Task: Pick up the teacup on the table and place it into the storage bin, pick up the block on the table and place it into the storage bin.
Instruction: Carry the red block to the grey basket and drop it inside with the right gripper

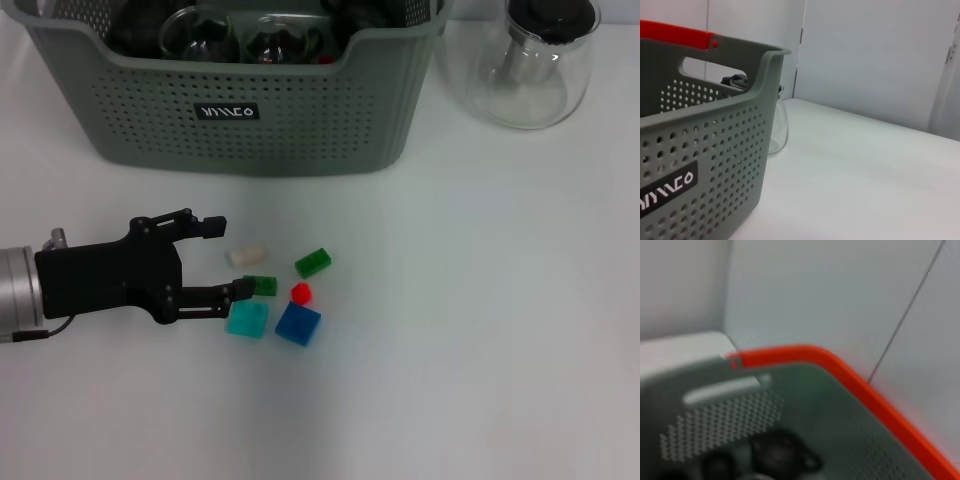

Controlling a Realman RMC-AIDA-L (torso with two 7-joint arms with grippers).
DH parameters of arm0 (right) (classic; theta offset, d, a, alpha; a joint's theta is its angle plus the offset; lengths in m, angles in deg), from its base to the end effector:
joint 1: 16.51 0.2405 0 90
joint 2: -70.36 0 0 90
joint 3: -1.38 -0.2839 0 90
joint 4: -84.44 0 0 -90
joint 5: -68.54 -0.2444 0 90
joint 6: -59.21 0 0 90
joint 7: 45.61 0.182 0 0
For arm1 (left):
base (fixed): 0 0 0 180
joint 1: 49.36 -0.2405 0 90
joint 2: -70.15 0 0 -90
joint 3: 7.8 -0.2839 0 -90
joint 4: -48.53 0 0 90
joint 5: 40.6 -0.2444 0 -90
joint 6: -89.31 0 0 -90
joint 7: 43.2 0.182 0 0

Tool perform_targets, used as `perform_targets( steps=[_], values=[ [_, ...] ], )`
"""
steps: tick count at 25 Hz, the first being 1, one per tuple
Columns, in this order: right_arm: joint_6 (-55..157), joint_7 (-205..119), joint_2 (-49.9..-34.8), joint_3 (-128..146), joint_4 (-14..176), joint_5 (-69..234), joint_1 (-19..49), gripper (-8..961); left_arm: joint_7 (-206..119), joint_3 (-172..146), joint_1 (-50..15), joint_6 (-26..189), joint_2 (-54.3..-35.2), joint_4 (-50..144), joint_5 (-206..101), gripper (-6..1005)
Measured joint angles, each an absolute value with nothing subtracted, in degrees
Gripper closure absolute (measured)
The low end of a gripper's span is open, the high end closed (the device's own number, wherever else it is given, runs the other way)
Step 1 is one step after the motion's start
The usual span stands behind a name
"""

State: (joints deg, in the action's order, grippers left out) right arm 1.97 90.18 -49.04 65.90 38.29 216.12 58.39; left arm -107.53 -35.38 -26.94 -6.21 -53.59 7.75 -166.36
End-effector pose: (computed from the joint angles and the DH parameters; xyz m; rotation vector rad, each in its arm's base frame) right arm -0.0329 0.5603 -0.0666 -2.5284 0.3039 0.0309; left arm -0.3378 0.3144 -0.0575 -2.7114 -0.5205 -0.6443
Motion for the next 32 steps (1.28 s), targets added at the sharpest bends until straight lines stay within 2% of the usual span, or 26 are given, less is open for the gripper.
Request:
perform_targets(
  steps=[3,7,25,32],
  values=[
    [11.8,89.1,-49.89,69.3,46.2,217.4,59.7,621,-107.5,-35.4,-26.8,-6.2,-53.60,7.7,-166.3,125],
    [20.0,89.4,-50.28,73.9,51.4,217.0,60.0,593,-107.5,-35.4,-26.7,-6.1,-53.54,7.7,-166.3,125],
    [22.6,89.8,-50.07,76.2,54.0,217.5,59.0,467,-107.7,-35.4,-26.3,-6.0,-53.42,7.8,-166.3,124],
    [21.3,89.8,-49.92,75.7,50.9,216.8,58.1,305,-107.8,-35.4,-26.4,-6.1,-53.42,7.8,-166.3,124]
  ],
)
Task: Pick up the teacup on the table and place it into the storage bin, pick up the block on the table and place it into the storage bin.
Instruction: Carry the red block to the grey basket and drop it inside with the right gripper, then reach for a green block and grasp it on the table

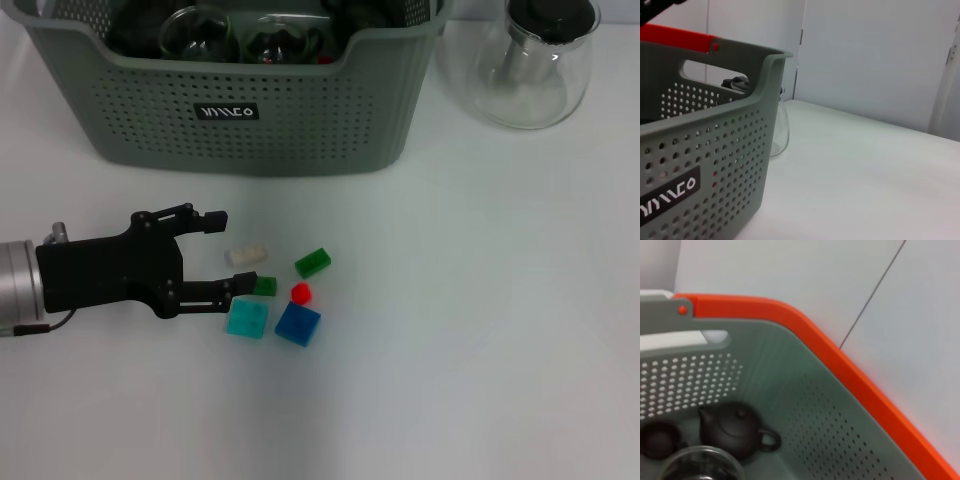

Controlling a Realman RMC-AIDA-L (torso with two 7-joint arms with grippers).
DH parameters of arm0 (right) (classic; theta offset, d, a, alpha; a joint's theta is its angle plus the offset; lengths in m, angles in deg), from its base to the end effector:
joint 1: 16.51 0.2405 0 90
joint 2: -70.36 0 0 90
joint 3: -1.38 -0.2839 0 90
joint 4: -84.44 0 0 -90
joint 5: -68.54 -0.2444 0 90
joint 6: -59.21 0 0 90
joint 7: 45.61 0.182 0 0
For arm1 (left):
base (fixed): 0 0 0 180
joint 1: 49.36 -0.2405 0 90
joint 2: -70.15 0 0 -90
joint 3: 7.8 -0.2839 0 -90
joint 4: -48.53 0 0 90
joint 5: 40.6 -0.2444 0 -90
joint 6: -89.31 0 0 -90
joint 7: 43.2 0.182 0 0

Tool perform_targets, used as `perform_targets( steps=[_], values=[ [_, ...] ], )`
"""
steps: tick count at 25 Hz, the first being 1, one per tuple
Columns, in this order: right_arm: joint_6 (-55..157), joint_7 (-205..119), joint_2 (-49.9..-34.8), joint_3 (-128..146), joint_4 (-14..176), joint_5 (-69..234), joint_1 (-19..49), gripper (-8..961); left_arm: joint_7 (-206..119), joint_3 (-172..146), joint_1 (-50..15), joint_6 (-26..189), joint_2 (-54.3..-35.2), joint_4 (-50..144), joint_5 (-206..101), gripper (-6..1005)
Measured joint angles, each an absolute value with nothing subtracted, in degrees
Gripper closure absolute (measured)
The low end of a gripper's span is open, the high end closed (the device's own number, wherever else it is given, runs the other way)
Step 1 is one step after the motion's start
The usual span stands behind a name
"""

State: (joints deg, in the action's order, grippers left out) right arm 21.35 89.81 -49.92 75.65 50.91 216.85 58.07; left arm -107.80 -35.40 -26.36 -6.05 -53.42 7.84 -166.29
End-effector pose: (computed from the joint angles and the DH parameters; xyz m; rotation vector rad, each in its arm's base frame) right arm 0.0081 0.5785 -0.1094 -2.4032 0.2064 -0.0469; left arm -0.3356 0.3184 -0.0565 -2.7127 -0.5142 -0.6442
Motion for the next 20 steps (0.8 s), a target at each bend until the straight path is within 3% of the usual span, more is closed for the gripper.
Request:
perform_targets(
  steps=[4,9,13,20],
  values=[
    [14.5,89.2,-49.88,75.6,41.2,213.4,54.6,213,-107.8,-35.4,-26.5,-6.1,-53.46,7.8,-166.3,124],
    [1.5,85.3,-49.47,74.1,23.3,202.9,46.9,22,-107.9,-35.2,-26.7,-6.5,-53.44,7.8,-166.3,125],
    [-11.1,81.3,-49.01,69.6,12.5,193.1,41.6,28,-107.9,-35.2,-27.0,-6.8,-53.42,7.6,-166.4,125],
    [-33.3,76.1,-46.37,64.6,8.0,180.5,35.6,36,-107.9,-35.1,-27.1,-7.0,-53.36,7.4,-166.7,125]
  ],
)
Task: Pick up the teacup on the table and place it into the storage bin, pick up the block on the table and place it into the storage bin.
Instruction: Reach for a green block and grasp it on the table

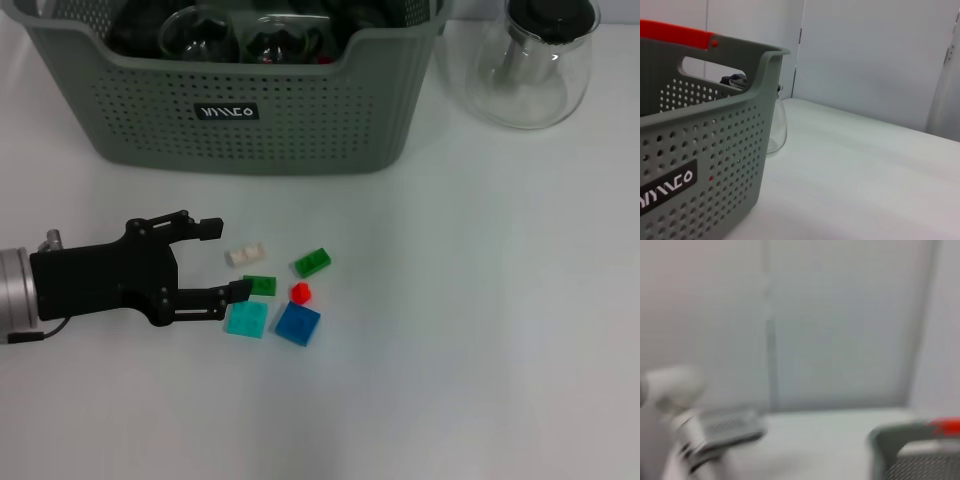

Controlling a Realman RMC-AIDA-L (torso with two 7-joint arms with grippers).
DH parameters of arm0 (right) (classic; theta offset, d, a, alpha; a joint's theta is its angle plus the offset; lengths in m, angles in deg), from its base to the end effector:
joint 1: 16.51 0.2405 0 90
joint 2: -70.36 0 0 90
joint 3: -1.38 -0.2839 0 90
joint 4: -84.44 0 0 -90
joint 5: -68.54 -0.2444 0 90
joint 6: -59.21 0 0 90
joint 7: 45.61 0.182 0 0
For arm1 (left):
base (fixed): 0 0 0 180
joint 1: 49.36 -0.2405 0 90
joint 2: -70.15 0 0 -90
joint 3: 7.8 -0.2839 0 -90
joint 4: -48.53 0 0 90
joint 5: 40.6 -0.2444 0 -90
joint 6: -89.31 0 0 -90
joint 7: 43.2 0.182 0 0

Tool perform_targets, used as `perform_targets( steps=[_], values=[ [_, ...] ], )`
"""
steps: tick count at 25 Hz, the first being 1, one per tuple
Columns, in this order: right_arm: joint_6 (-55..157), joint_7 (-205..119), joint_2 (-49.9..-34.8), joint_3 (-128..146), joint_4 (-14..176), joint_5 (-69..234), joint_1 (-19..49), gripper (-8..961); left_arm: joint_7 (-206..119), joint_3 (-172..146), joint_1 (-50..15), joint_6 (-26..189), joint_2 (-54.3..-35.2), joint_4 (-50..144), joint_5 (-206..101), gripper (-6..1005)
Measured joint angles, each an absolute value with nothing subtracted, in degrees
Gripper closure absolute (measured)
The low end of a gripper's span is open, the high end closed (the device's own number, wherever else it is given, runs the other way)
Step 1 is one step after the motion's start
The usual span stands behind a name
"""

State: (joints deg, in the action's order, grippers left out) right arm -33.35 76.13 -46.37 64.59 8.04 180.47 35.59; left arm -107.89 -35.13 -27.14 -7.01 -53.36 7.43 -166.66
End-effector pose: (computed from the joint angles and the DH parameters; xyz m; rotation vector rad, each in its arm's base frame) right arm -0.0030 0.4304 0.0097 -2.9947 0.0730 0.4481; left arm -0.3391 0.3122 -0.0544 -2.7160 -0.5266 -0.6451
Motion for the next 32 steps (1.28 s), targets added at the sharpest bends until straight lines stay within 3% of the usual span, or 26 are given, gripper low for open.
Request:
perform_targets(
  steps=[5,11,16,24,32],
  values=[
    [-44.3,72.4,-45.90,65.6,9.8,185.5,34.0,38,-107.9,-35.1,-27.0,-7.0,-53.27,7.4,-166.7,125],
    [-47.3,70.9,-47.71,70.9,15.8,198.7,36.0,37,-107.9,-35.1,-26.9,-7.0,-53.25,7.4,-166.6,125],
    [-38.8,70.8,-50.01,76.9,27.0,208.1,41.3,37,-108.0,-35.1,-26.8,-6.9,-53.25,7.5,-166.4,125],
    [-18.4,71.6,-50.68,93.1,43.8,204.8,48.2,37,-108.0,-35.1,-26.8,-6.6,-53.37,7.7,-166.4,124],
    [-6.8,72.2,-51.10,104.9,47.0,197.5,48.4,36,-108.0,-35.1,-26.8,-6.5,-53.56,7.8,-166.3,124]
  ],
)
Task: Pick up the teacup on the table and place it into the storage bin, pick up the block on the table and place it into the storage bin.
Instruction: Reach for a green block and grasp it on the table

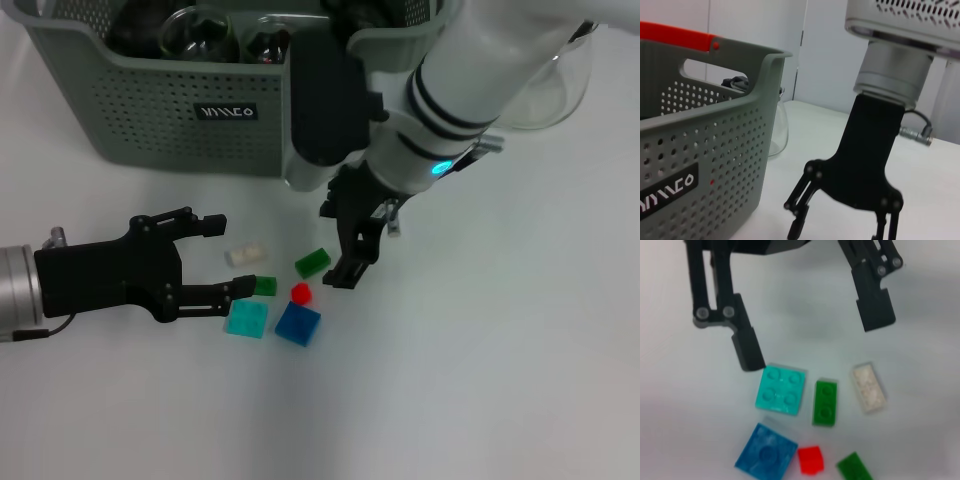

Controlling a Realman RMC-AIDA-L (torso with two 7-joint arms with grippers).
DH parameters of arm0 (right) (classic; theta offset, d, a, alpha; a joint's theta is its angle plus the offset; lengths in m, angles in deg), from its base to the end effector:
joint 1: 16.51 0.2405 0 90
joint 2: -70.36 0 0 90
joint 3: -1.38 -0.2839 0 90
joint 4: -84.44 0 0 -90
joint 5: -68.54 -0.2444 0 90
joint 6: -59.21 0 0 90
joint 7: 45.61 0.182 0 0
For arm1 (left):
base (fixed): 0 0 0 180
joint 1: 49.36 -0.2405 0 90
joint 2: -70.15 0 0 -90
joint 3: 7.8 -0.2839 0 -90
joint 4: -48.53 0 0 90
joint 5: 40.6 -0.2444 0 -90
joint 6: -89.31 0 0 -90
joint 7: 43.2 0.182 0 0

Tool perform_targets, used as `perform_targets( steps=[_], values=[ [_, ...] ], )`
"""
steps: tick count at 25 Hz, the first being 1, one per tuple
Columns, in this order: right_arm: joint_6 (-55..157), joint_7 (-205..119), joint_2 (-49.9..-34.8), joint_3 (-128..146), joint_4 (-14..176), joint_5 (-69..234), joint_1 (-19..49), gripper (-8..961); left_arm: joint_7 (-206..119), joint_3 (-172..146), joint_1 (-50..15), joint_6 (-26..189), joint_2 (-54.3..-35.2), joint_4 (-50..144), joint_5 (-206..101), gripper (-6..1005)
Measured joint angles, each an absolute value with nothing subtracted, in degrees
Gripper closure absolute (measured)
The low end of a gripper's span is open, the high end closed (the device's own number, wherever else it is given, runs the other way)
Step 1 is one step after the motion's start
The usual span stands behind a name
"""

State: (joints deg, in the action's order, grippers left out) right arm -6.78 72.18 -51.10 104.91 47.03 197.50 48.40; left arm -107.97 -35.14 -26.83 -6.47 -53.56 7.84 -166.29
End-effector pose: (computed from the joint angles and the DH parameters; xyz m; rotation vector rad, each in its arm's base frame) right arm 0.1138 0.4249 -0.2021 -3.0182 -0.1332 -0.6969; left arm -0.3369 0.3146 -0.0569 -2.7095 -0.5302 -0.6546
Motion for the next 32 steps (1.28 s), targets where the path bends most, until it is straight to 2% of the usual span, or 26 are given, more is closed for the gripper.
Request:
perform_targets(
  steps=[11,22,27,32],
  values=[
    [-1.3,72.6,-51.30,109.4,50.1,193.0,48.2,36,-107.9,-35.1,-27.0,-6.4,-53.69,7.8,-166.3,124],
    [2.3,73.4,-51.39,114.2,50.3,189.7,48.0,396,-107.7,-35.1,-27.0,-6.4,-53.69,7.8,-166.3,125],
    [2.9,73.4,-51.37,114.8,50.4,189.2,48.0,457,-107.7,-35.1,-27.1,-6.4,-53.69,7.8,-166.3,125],
    [3.2,73.4,-51.36,115.2,50.6,188.6,48.0,465,-107.7,-35.1,-27.1,-6.4,-53.69,7.8,-166.3,125]
  ],
)
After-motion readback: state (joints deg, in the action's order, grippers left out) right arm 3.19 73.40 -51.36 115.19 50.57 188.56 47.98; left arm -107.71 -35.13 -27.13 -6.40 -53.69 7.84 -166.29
